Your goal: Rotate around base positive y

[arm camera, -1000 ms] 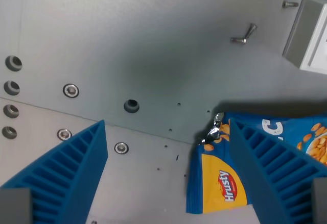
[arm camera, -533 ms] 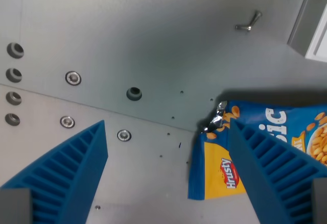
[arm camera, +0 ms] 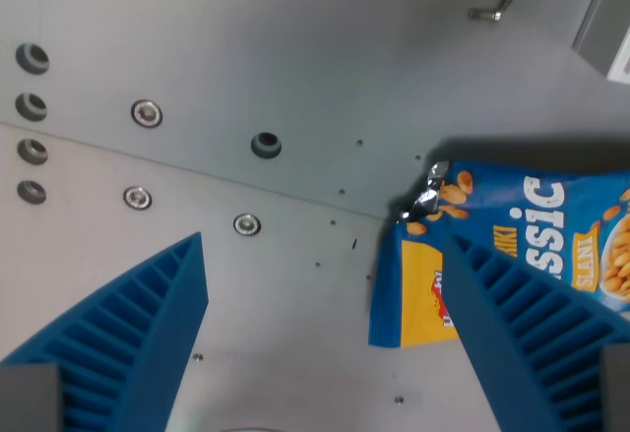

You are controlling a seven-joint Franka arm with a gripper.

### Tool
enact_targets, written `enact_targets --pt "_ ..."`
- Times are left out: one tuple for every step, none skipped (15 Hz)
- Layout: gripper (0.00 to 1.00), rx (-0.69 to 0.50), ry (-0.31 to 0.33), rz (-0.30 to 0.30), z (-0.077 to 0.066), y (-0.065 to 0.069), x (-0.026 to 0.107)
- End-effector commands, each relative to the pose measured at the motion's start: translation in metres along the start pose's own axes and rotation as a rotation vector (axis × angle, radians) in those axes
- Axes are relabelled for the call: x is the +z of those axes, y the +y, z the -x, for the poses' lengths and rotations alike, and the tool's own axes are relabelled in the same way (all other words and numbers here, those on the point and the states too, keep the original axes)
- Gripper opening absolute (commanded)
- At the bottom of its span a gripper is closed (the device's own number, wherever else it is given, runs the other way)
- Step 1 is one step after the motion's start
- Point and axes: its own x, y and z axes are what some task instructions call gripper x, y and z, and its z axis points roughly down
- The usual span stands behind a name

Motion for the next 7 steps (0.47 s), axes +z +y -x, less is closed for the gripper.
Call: enact_targets --pt "1.0 -0.006 -0.222 -0.087 -0.0051 0.0023 -0.0072" --pt "1.0 -0.007 -0.235 -0.091 -0.0051 0.0023 -0.0072" --pt "1.0 -0.007 -0.248 -0.095 -0.0051 0.0023 -0.0072" --pt "1.0 -0.007 -0.261 -0.099 -0.0051 0.0023 -0.0072" --pt "1.0 -0.008 -0.273 -0.103 -0.0051 0.0023 -0.0072" --pt "1.0 -0.008 -0.286 -0.107 -0.0051 0.0023 -0.0072" --pt "1.0 -0.009 -0.299 -0.111 -0.0051 0.0023 -0.0072"
